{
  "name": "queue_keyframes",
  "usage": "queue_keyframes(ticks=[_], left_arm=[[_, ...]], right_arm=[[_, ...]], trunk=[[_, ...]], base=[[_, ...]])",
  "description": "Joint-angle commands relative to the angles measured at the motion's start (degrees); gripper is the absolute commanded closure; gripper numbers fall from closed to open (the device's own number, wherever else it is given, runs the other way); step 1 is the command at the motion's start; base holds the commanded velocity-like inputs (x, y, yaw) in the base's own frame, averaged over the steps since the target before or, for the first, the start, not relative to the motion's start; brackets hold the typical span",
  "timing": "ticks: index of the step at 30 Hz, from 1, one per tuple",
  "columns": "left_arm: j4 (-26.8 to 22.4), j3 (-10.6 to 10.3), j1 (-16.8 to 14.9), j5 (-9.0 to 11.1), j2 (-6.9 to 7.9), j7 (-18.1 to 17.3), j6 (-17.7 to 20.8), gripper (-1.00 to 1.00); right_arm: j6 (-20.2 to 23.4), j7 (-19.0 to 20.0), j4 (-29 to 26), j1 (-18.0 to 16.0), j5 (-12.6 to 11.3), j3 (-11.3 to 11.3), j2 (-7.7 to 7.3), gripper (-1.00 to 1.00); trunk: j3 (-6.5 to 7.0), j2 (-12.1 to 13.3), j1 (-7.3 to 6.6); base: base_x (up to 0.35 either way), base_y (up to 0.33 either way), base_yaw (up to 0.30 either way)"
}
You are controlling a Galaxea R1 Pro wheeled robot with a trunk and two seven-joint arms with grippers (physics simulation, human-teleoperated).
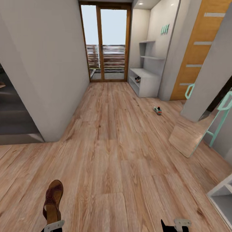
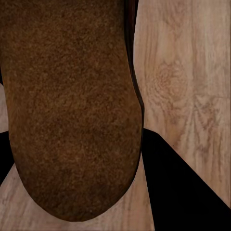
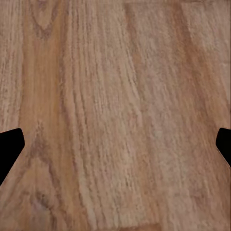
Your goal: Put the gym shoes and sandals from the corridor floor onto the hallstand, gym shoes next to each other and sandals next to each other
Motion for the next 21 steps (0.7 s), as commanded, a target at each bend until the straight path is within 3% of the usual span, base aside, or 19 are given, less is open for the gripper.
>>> queue_keyframes(ticks=[1,21], left_arm=[[0.03,0.52,-0.05,-0.73,-0.02,-0.17,-0.17,1.0],[0.03,0.52,-0.05,-0.73,-0.04,-0.24,-0.18,1.0]], right_arm=[[-0.18,0.32,0.06,-0.03,-0.61,0.36,-0.02,-1.0],[-0.18,0.32,0.06,-0.03,-0.61,0.36,-0.02,-1.0]], trunk=[[-0.05,-0.02,0.02],[-0.05,-0.02,0.02]], base=[[0.339,0.0,0.0],[0.339,0.0,0.0]])
